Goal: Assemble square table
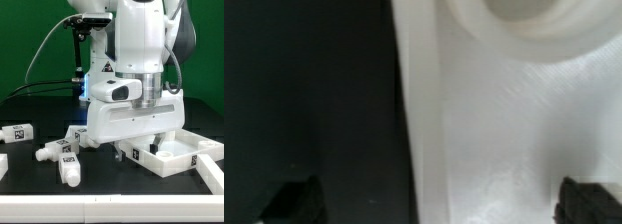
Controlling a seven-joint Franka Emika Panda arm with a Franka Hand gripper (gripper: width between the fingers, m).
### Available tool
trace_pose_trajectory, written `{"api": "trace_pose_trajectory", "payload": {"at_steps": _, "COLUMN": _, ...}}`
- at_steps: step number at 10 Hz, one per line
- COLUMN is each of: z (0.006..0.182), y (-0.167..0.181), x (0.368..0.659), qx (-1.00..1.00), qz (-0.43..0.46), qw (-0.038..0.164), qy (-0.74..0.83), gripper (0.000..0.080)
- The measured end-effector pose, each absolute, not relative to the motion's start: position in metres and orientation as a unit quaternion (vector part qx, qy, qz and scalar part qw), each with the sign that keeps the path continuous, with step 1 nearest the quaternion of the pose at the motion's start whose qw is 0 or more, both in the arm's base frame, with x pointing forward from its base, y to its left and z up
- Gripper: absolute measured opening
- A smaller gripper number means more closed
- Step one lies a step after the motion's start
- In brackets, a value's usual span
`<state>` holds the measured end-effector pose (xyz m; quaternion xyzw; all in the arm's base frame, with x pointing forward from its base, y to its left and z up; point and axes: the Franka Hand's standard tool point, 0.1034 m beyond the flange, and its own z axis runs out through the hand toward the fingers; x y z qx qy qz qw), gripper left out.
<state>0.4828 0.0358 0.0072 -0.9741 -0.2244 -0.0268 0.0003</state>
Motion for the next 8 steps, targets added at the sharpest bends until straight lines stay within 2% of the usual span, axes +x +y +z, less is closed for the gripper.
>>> {"api": "trace_pose_trajectory", "payload": {"at_steps": 4, "z": 0.0072, "y": 0.0358, "x": 0.4828, "qx": -0.974, "qz": -0.027, "qw": 0.0, "qy": -0.224, "gripper": 0.0648}}
{"api": "trace_pose_trajectory", "payload": {"at_steps": 6, "z": 0.0072, "y": 0.0358, "x": 0.4828, "qx": -0.974, "qz": -0.027, "qw": 0.0, "qy": -0.224, "gripper": 0.0382}}
{"api": "trace_pose_trajectory", "payload": {"at_steps": 7, "z": 0.0072, "y": 0.0358, "x": 0.4828, "qx": -0.974, "qz": -0.027, "qw": 0.0, "qy": -0.224, "gripper": 0.0382}}
{"api": "trace_pose_trajectory", "payload": {"at_steps": 8, "z": 0.0072, "y": 0.0358, "x": 0.4828, "qx": -0.974, "qz": -0.027, "qw": 0.0, "qy": -0.224, "gripper": 0.0243}}
